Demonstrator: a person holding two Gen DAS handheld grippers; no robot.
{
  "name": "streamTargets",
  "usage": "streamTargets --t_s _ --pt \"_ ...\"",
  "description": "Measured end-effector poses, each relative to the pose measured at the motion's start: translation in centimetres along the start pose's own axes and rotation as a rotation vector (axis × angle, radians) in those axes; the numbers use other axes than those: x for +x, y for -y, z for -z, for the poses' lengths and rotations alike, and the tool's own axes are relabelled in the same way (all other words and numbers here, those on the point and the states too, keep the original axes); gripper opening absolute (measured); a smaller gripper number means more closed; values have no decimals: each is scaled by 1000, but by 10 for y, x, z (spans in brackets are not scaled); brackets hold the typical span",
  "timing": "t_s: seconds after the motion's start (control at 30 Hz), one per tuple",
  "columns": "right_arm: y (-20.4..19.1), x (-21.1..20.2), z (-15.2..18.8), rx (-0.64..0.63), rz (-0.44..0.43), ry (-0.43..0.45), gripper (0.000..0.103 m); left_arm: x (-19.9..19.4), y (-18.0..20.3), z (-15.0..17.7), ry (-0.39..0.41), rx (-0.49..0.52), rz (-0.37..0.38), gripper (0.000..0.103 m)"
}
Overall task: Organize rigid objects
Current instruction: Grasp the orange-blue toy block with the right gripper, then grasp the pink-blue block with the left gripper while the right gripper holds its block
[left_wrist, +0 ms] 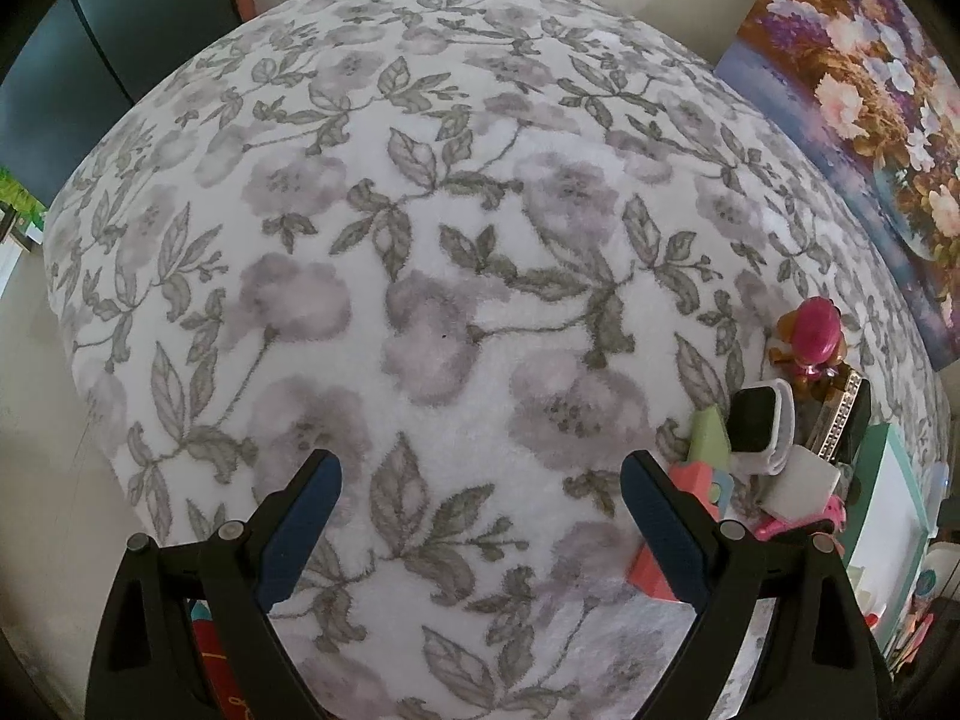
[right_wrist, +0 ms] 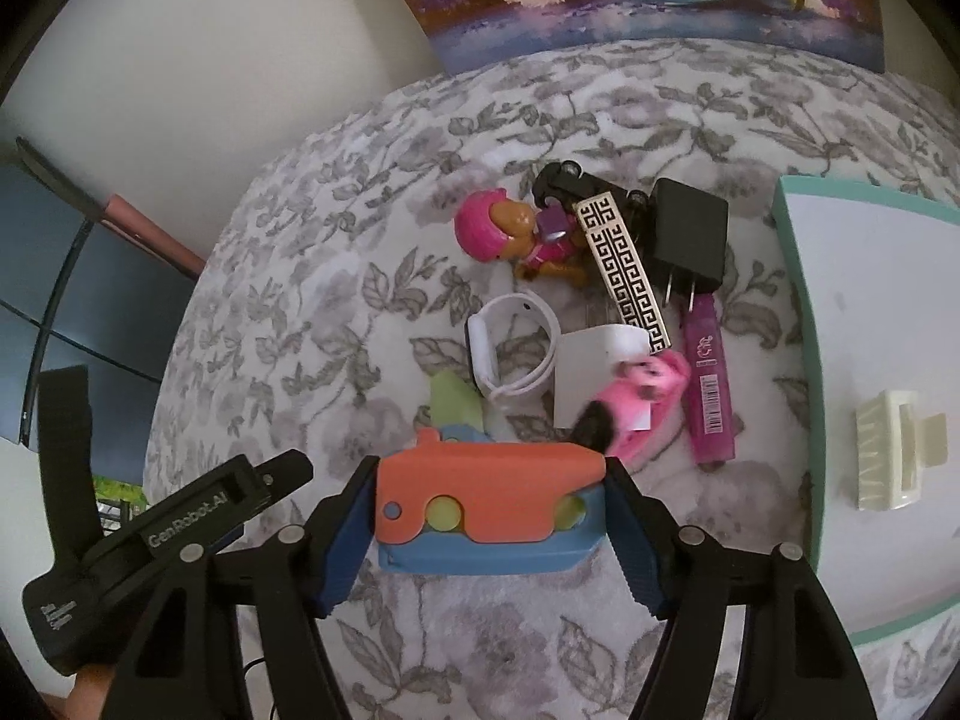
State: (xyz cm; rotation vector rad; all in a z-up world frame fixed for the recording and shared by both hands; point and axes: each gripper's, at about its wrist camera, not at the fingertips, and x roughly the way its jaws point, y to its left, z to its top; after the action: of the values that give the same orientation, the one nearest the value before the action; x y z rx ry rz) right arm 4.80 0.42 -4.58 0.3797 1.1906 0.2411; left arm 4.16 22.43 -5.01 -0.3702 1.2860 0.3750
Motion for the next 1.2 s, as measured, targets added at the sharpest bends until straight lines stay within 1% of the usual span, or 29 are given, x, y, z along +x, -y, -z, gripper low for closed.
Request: streamTargets --t_s 0.27,0.37,0.53,0.7,0.83,1.0,1.07,1.13,1.2 --pt "9 -20 -7 34 -37 48 73 -3 2 3 9 0 3 94" --pt "15 -28 -9 47 -43 68 73 -2 5 4 8 14 6 94" --pt "27 -35 -11 71 -20 81 73 0 19 8 0 58 41 94" --pt "42 -47 -16 100 0 114 73 8 45 17 -24 141 61 94" --pt "57 -53 -18 140 -2 123 73 15 67 26 -40 219 47 94" --pt "70 -58 -18 164 21 131 73 25 84 32 -53 287 19 94" --pt "75 -60 -18 173 18 131 73 30 89 34 -59 301 10 93" --pt "79 -61 -18 181 16 128 73 34 94 35 -64 319 -2 88" --pt "82 -61 -18 186 14 126 73 38 98 38 -65 342 -19 86"
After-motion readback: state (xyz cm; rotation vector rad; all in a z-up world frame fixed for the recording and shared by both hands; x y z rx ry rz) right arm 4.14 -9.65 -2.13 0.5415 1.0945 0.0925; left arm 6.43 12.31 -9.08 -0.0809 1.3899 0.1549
